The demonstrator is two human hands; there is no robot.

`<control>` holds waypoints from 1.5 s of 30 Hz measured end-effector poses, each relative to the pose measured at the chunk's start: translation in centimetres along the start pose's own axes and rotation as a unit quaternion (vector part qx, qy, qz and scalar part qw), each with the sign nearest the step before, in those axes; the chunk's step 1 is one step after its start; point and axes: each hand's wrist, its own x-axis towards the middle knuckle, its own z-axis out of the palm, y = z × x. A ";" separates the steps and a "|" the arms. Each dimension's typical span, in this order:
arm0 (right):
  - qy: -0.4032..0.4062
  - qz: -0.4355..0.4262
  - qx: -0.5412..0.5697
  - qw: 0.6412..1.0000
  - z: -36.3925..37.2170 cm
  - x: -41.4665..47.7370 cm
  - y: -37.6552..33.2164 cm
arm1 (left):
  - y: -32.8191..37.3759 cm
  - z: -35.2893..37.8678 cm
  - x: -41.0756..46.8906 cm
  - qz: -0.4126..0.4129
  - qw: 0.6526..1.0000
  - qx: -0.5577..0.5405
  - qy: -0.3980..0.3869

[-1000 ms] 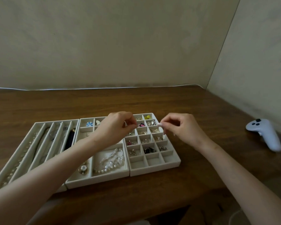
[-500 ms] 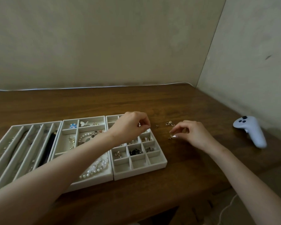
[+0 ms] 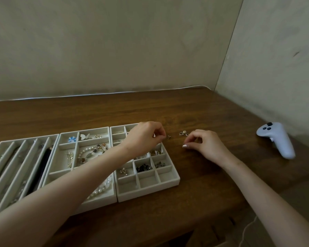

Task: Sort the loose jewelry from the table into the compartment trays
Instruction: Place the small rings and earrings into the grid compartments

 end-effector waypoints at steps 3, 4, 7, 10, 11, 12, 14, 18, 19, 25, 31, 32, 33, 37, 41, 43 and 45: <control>0.008 0.034 0.125 0.992 -0.2 0.1 -0.3 | 0.3 0.1 0.2 0.001 1.000 -0.009 0.001; 0.011 0.055 0.177 0.983 -0.3 0.1 -0.6 | 0.4 0.2 0.3 -0.001 1.000 -0.015 0.002; 0.012 0.096 0.236 0.967 -0.4 0.4 -1.1 | 0.7 0.5 0.7 -0.006 0.999 -0.037 -0.001; 0.013 0.063 0.114 0.991 0.0 1.0 -1.4 | 1.0 0.7 1.0 -0.017 0.999 -0.033 -0.006; 0.011 0.050 0.061 0.997 0.2 1.2 -1.4 | 1.0 0.7 1.1 -0.022 0.999 -0.027 -0.004; 0.011 0.041 0.019 0.999 0.5 1.4 -1.3 | 1.0 0.8 1.2 -0.026 0.999 -0.022 -0.002; 0.011 0.039 -0.023 0.999 0.8 1.6 -1.1 | 0.8 0.8 1.3 -0.037 0.999 -0.012 0.007; 0.024 0.029 -0.022 0.999 1.0 1.7 -0.9 | 0.3 0.7 1.9 -0.041 0.998 0.038 0.028; 0.030 0.027 -0.013 0.999 1.0 1.7 -1.0 | 0.2 0.7 2.2 -0.040 0.997 0.058 0.028; 0.057 0.042 0.095 0.993 0.6 1.7 -0.9 | 0.4 1.6 5.3 -0.053 0.980 0.181 -0.057; 0.093 0.057 0.185 0.977 0.6 1.9 0.7 | 0.5 2.6 6.3 -0.062 0.976 0.171 -0.117; 0.092 0.056 0.197 0.974 0.6 1.9 0.8 | 0.5 2.6 6.2 -0.059 0.977 0.166 -0.117; 0.093 0.054 0.207 0.972 0.6 1.9 0.9 | 0.4 2.6 6.2 -0.055 0.978 0.161 -0.117; 0.102 0.047 0.222 0.969 0.5 1.9 1.1 | 0.3 2.7 5.7 -0.034 0.980 0.154 -0.122; 0.099 0.044 0.209 0.972 0.6 1.7 1.0 | 0.5 2.6 5.3 -0.014 0.980 0.155 -0.123; 0.096 0.046 0.203 0.973 0.6 1.7 1.0 | 0.7 2.6 5.1 -0.007 0.981 0.152 -0.120; 0.094 0.046 0.197 0.975 0.5 1.7 1.0 | 0.9 2.5 4.9 0.004 0.981 0.153 -0.117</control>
